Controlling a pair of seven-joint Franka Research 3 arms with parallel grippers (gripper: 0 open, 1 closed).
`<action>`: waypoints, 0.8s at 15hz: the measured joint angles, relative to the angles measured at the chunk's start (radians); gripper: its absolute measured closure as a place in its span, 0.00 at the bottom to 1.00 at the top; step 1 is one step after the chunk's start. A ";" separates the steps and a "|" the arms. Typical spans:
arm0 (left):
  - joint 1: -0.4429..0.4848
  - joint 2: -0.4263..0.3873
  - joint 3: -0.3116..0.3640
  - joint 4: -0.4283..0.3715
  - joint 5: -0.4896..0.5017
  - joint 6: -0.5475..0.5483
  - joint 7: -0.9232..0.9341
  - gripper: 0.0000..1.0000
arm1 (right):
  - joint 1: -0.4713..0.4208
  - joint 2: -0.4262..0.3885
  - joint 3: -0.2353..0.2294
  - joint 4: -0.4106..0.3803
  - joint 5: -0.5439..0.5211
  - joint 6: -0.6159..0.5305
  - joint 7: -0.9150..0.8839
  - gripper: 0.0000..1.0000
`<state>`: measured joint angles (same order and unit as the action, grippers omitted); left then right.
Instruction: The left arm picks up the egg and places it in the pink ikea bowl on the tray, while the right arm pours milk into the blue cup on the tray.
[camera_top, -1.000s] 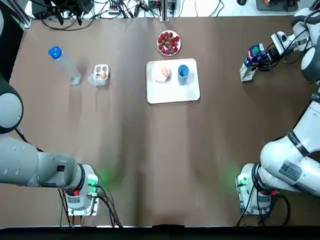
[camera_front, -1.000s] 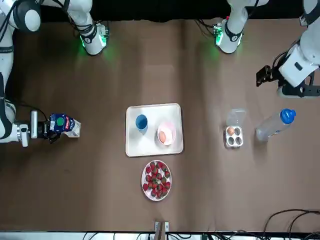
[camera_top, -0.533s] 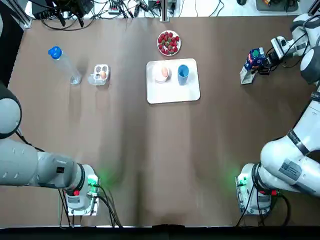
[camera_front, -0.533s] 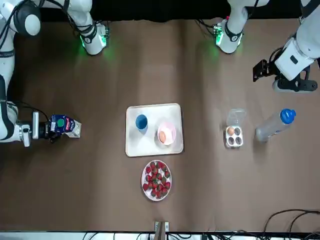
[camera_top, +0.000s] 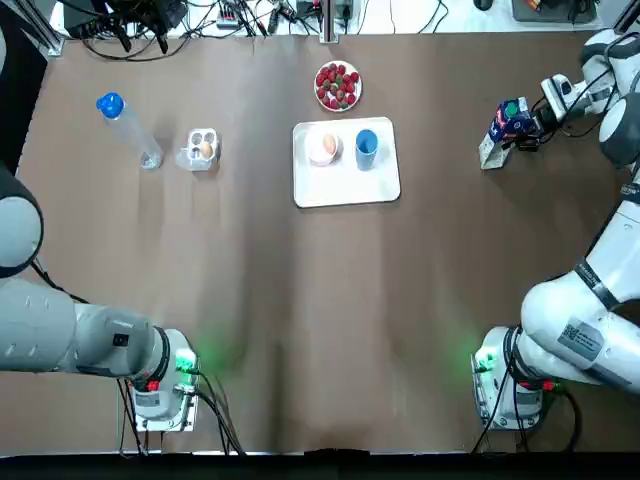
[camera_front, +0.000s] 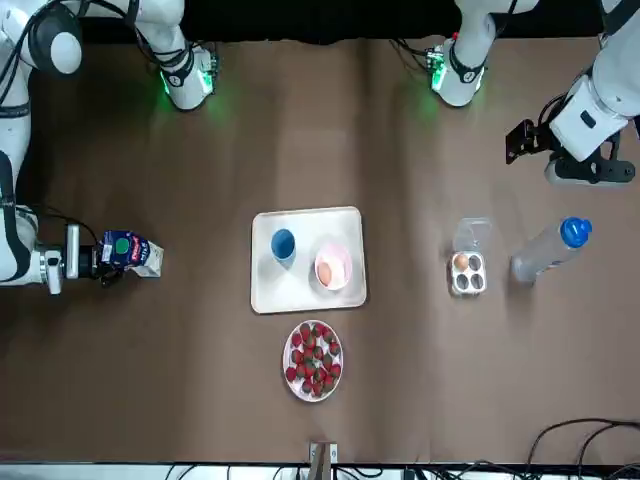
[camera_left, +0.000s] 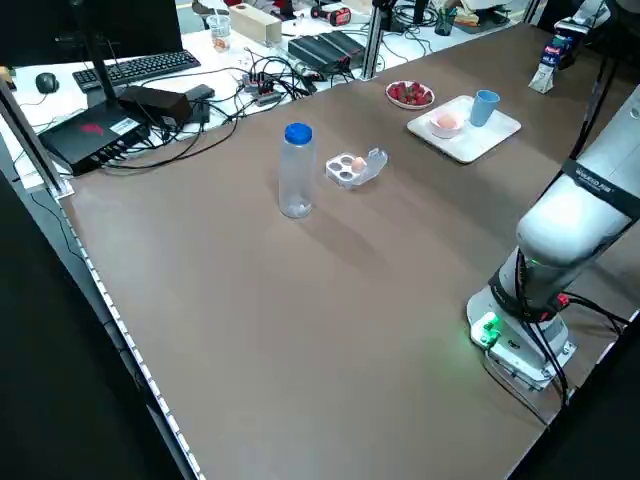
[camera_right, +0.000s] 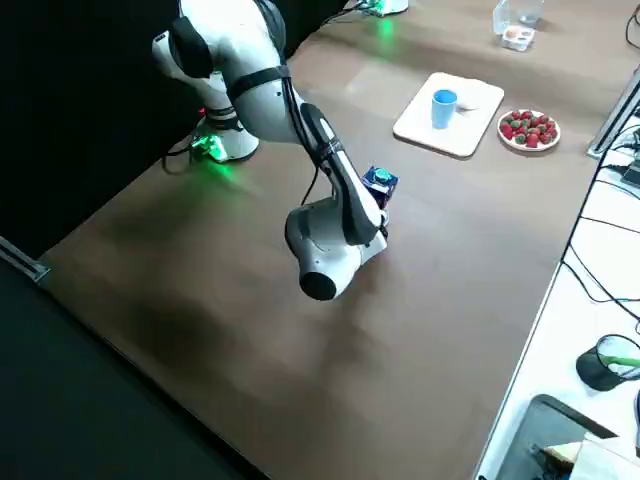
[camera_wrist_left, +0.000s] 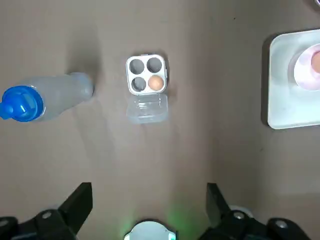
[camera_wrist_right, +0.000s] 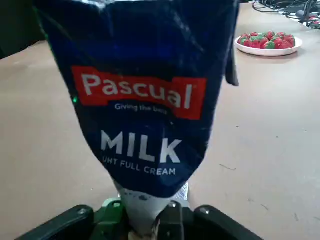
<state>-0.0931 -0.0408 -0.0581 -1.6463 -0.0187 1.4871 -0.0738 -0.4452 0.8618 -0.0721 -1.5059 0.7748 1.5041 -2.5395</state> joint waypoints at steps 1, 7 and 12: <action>0.000 0.000 0.000 0.000 0.000 0.002 0.000 0.00 | 0.000 0.001 0.000 0.001 0.000 0.000 0.000 0.77; 0.000 0.000 0.002 0.000 0.000 0.004 0.000 0.00 | -0.005 0.009 0.000 0.001 0.001 0.003 0.000 0.42; -0.002 0.000 0.001 0.000 0.000 0.004 0.000 0.00 | -0.007 0.011 0.000 0.003 0.002 0.000 0.046 0.14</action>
<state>-0.0951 -0.0408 -0.0572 -1.6463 -0.0183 1.4913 -0.0738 -0.4525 0.8724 -0.0720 -1.5030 0.7772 1.5040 -2.4934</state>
